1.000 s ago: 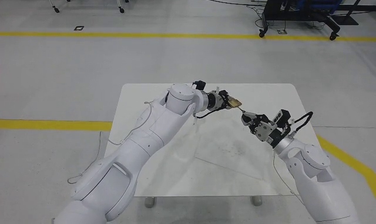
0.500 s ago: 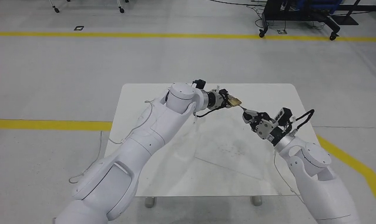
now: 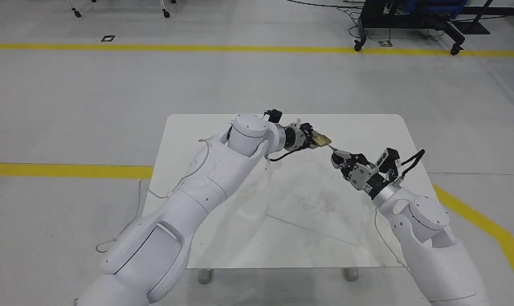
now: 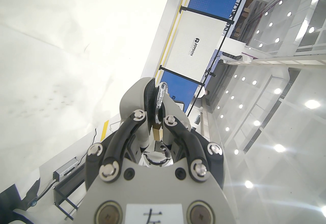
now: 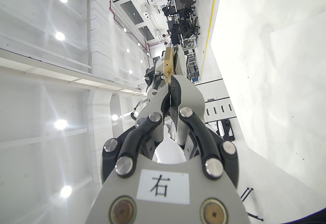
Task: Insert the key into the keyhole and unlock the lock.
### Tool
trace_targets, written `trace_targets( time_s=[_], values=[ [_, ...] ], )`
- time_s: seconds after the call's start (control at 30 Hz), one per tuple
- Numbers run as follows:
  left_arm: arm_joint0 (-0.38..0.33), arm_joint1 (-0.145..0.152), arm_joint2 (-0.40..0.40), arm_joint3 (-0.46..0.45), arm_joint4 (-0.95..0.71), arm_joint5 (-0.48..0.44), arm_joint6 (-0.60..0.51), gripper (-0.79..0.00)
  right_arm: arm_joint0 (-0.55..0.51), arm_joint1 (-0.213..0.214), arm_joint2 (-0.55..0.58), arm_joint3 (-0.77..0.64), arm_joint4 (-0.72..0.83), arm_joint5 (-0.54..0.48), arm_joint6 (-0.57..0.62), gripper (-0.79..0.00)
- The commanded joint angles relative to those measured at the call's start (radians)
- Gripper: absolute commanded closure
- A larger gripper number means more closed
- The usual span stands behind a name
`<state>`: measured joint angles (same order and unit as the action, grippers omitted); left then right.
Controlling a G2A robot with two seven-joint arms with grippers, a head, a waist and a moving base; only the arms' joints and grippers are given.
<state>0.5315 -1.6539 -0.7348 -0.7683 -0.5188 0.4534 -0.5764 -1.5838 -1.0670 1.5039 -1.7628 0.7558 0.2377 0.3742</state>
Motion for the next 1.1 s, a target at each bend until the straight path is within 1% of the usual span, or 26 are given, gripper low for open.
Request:
trace_targets(
  time_s=[0.0, 0.3, 0.83, 0.87, 0.9, 1.07],
  values=[
    [0.003, -0.001, -0.001, -0.003, 0.005, 0.001, 0.001, 0.0, -0.003, 0.0, 0.002, -0.002, -0.007, -0.003, -0.005, 0.0],
    [0.012, -0.005, 0.001, -0.021, 0.045, 0.005, 0.009, 0.0, -0.01, -0.004, -0.006, -0.02, -0.033, 0.001, -0.016, 0.0],
    [0.036, -0.004, -0.019, -0.045, 0.086, 0.005, -0.008, 0.0, 0.004, -0.014, -0.035, -0.028, -0.058, 0.01, -0.039, 0.0],
    [0.037, -0.004, -0.02, -0.047, 0.089, 0.004, -0.009, 0.0, 0.005, -0.015, -0.036, -0.027, -0.05, 0.013, -0.029, -0.169],
    [0.038, -0.003, -0.023, -0.047, 0.09, 0.003, -0.01, 0.0, 0.006, -0.015, -0.034, -0.026, -0.041, 0.015, -0.019, -0.785],
    [0.047, 0.002, -0.043, -0.053, 0.096, -0.006, -0.01, 0.0, 0.005, -0.015, -0.029, -0.025, -0.027, 0.022, -0.004, -0.785]
  ],
)
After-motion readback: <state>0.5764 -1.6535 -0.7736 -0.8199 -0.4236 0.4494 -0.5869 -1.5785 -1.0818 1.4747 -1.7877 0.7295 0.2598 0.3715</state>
